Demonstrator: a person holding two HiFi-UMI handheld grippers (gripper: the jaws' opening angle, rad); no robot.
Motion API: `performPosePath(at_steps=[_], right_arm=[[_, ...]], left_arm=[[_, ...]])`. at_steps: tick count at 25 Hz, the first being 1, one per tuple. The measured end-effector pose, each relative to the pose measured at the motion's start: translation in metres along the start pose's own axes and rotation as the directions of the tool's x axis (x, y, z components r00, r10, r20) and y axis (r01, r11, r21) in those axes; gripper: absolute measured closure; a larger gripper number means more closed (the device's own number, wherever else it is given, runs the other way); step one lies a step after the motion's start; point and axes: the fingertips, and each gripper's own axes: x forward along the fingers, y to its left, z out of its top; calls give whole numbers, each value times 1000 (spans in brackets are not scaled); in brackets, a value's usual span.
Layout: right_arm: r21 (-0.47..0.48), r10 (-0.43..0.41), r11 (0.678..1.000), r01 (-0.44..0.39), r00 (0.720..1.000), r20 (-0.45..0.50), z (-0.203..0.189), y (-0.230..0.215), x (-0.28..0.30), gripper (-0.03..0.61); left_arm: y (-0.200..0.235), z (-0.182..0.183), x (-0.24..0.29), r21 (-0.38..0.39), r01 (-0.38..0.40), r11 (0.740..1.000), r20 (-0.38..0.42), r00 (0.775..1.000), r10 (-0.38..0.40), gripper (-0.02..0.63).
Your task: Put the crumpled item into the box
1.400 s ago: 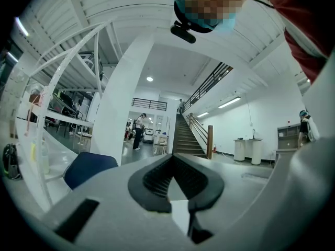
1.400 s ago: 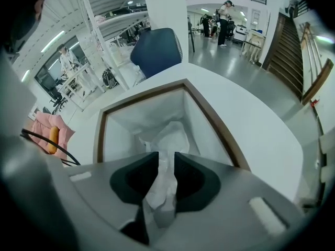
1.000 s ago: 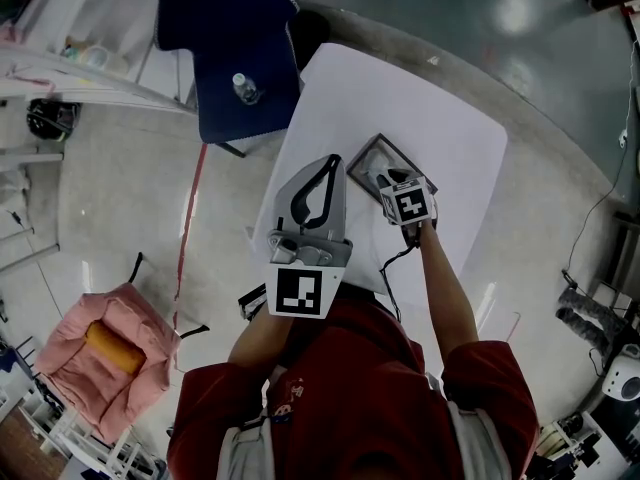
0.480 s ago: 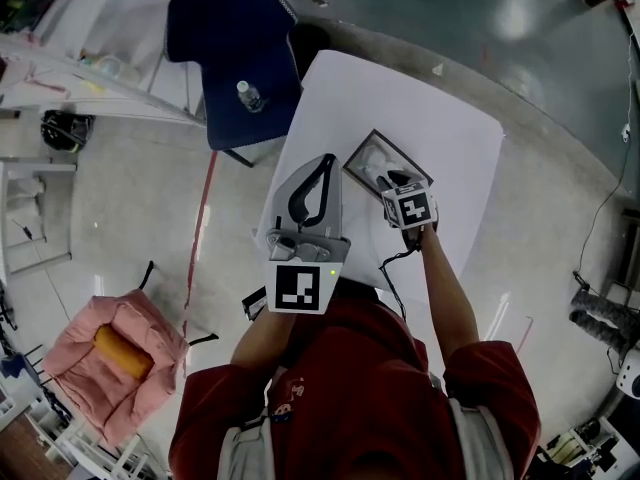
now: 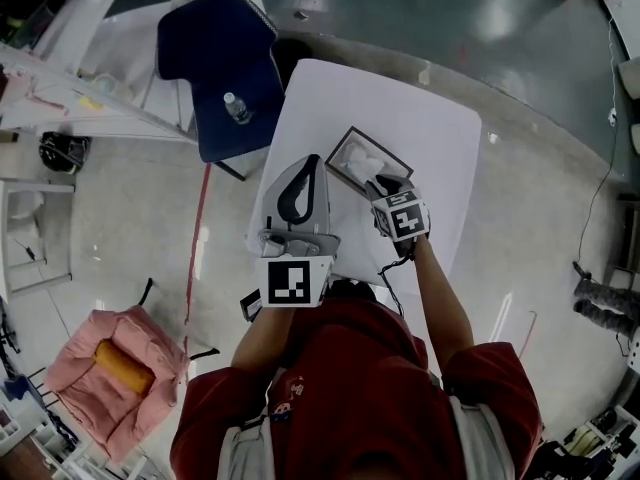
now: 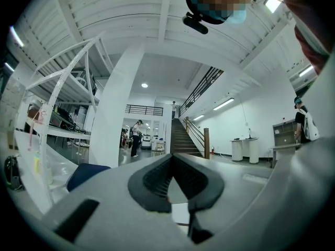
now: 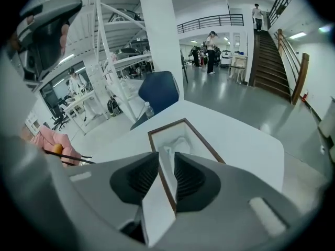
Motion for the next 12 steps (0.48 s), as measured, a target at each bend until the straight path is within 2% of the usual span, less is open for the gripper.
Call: performPosePath(at_steps=[6, 12], right_arm=[[14, -17, 1000, 16, 996, 90, 3, 5, -38, 480], [11, -30, 1000, 28, 979, 201, 19, 15, -81, 480]], left_arm=[[-23, 5, -4, 13, 29, 999, 3, 1000, -29, 611], [-39, 7, -11, 25, 46, 999, 3, 999, -46, 611]])
